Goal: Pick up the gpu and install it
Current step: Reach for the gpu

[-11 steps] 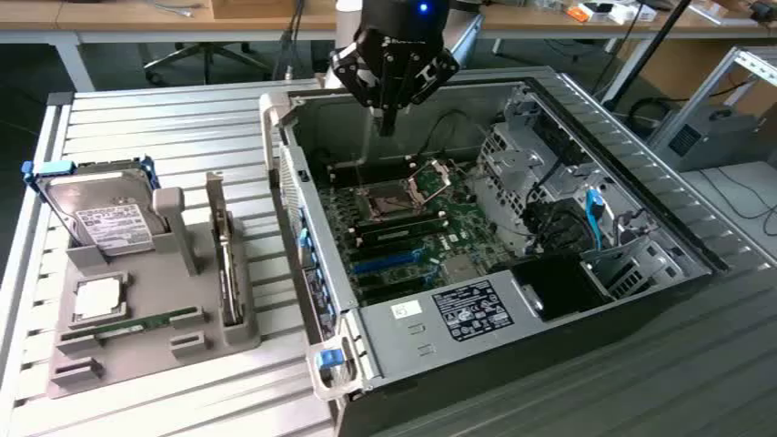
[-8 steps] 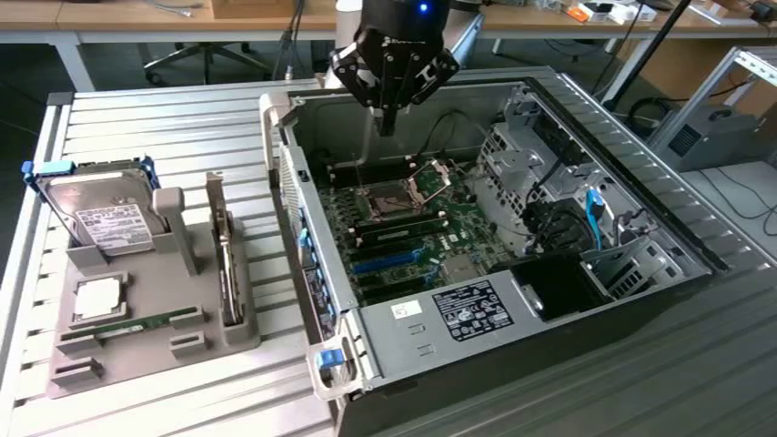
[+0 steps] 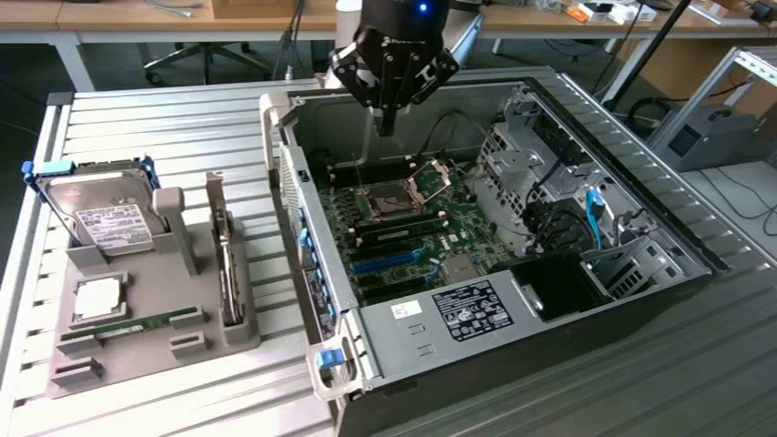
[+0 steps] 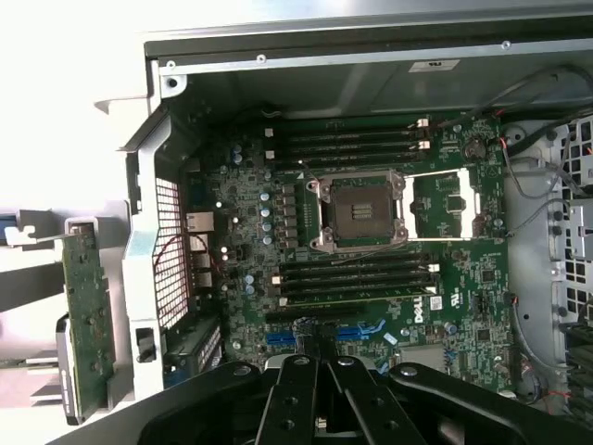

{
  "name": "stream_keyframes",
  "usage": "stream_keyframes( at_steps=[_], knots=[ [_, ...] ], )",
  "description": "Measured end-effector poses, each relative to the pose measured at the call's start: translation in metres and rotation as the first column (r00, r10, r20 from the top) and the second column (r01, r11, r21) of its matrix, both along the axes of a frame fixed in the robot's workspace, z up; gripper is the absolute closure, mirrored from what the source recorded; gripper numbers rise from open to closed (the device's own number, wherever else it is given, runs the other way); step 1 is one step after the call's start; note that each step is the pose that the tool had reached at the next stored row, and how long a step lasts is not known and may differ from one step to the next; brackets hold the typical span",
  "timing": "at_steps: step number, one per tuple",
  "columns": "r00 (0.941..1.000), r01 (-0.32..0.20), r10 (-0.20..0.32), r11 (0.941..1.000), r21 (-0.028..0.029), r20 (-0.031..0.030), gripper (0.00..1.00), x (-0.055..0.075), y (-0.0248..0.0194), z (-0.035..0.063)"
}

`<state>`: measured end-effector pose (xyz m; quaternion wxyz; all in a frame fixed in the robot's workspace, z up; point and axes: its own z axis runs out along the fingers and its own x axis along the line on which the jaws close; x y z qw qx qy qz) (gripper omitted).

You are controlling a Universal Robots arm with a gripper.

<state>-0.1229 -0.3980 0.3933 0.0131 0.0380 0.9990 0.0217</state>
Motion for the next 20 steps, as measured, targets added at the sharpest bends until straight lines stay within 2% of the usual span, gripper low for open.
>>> stream_keyframes(
  at_steps=[10,20],
  knots=[
    [1.0000,0.000,0.000,1.0000,0.0001,0.0000,0.89,-0.012,0.0000,0.0000],
    [1.0000,0.000,0.000,1.0000,0.0001,0.0001,0.89,-0.033,0.0000,0.0000]
  ],
)
